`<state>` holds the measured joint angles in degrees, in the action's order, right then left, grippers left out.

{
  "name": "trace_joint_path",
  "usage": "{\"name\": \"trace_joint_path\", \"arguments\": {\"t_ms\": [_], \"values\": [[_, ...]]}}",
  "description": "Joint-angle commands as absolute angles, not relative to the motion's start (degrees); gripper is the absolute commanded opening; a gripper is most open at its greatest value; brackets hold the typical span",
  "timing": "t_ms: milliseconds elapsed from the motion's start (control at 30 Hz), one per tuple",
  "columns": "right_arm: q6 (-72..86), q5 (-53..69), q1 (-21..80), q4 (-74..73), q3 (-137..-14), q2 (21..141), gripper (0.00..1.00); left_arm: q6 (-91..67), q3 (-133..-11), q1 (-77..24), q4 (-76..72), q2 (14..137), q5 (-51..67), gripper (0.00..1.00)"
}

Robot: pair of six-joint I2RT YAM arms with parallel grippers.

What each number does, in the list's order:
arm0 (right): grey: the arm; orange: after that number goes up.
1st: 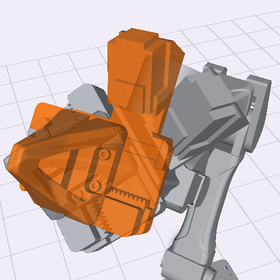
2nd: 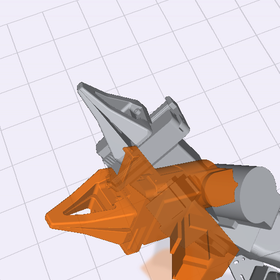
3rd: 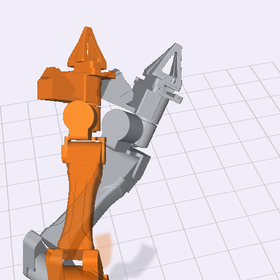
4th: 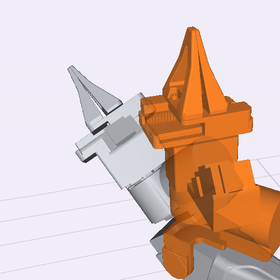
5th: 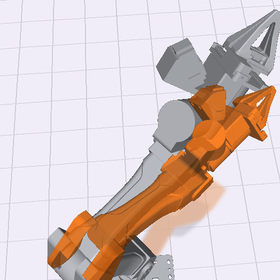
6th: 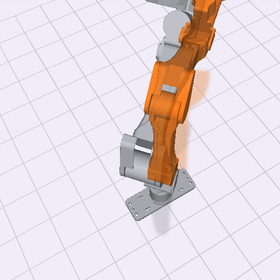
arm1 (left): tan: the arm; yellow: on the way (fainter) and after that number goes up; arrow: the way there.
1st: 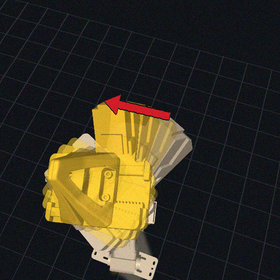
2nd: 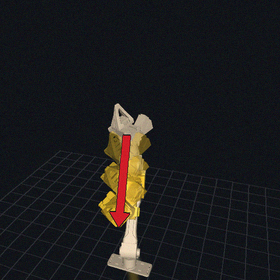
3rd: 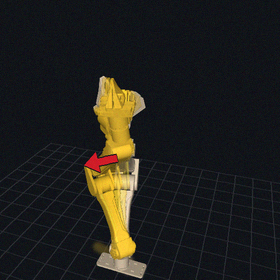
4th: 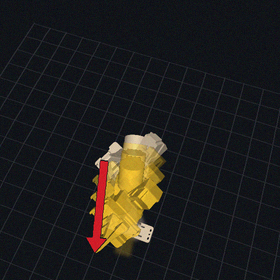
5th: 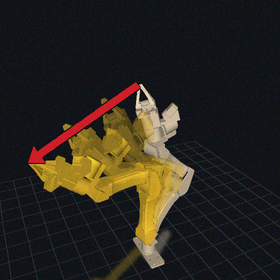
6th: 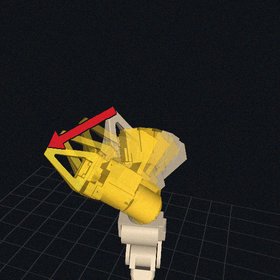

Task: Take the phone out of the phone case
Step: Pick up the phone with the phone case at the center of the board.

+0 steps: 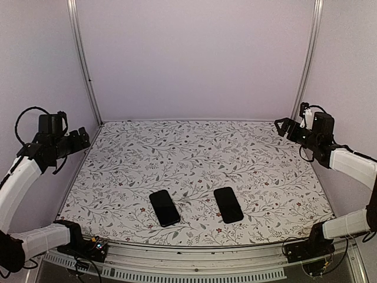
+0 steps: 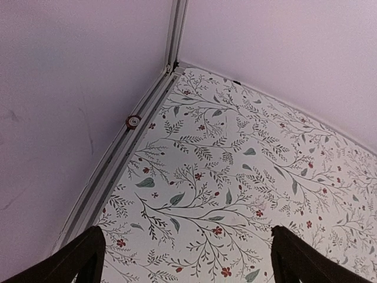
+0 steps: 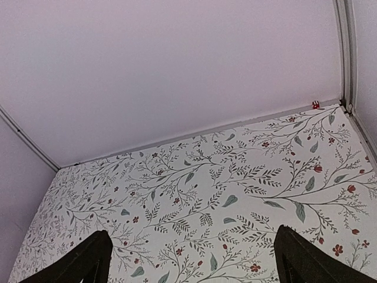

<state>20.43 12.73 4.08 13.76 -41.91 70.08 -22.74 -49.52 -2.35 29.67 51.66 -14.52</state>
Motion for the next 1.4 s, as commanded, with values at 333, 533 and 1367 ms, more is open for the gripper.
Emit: {"name": "trace_joint_path", "arguments": {"t_ms": [333,533,1367], "values": [[19.61,13.42,12.40,-18.81,-59.05,74.99,0.99,-14.86,-47.26,-3.19,30.77,52.08,-0.92,0.99],[18.39,6.77,18.83,-32.40,-67.54,80.59,0.99,-13.98,-46.13,-3.58,28.27,54.60,3.33,0.99],[31.58,10.63,48.83,-50.77,-70.32,102.03,0.99,-13.67,-45.53,-5.90,27.30,56.01,5.46,0.99]]}}
